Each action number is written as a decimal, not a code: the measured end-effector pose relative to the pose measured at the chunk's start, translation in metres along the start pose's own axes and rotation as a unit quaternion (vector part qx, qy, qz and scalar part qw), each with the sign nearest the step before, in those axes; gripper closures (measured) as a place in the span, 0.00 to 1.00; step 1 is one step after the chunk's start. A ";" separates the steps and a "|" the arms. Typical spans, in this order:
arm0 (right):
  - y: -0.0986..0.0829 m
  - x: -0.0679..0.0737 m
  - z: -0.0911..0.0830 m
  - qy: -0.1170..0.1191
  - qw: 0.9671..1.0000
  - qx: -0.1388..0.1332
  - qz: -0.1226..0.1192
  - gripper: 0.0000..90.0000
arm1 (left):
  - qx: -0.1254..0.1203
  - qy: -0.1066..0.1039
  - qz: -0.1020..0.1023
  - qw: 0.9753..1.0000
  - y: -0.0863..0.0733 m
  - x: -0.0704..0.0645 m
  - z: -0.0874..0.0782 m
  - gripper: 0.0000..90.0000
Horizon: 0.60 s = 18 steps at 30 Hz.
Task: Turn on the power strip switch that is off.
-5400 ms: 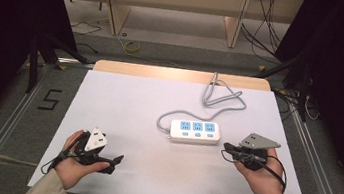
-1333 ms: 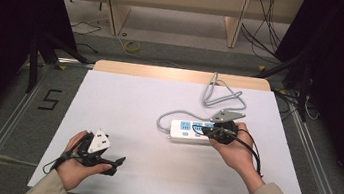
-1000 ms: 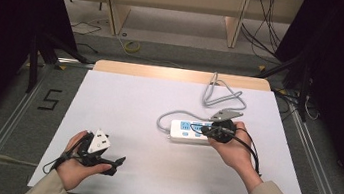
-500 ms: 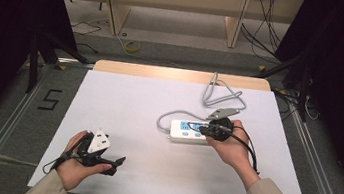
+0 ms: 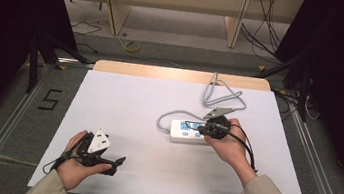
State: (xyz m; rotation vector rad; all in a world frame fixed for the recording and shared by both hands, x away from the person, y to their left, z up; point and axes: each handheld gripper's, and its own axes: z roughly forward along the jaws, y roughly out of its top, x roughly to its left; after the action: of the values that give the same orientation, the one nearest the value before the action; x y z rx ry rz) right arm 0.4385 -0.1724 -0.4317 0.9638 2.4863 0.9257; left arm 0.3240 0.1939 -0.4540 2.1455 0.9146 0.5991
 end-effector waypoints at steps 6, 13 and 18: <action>0.002 0.000 0.004 0.000 1.000 0.007 -0.003 1.00 | 0.001 0.000 0.003 1.000 0.000 0.000 0.000 0.10; 0.004 0.001 0.008 0.001 1.000 0.014 -0.005 1.00 | 0.002 0.000 0.003 1.000 0.000 0.000 0.000 0.10; 0.005 0.000 0.010 0.001 1.000 0.020 -0.003 1.00 | 0.002 0.000 0.004 1.000 0.000 0.000 0.000 0.10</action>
State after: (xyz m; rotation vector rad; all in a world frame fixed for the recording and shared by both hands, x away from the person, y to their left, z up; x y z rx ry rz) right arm 0.4455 -0.1652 -0.4360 0.9666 2.5173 0.8793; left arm 0.3239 0.1942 -0.4539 2.1527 0.9087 0.6015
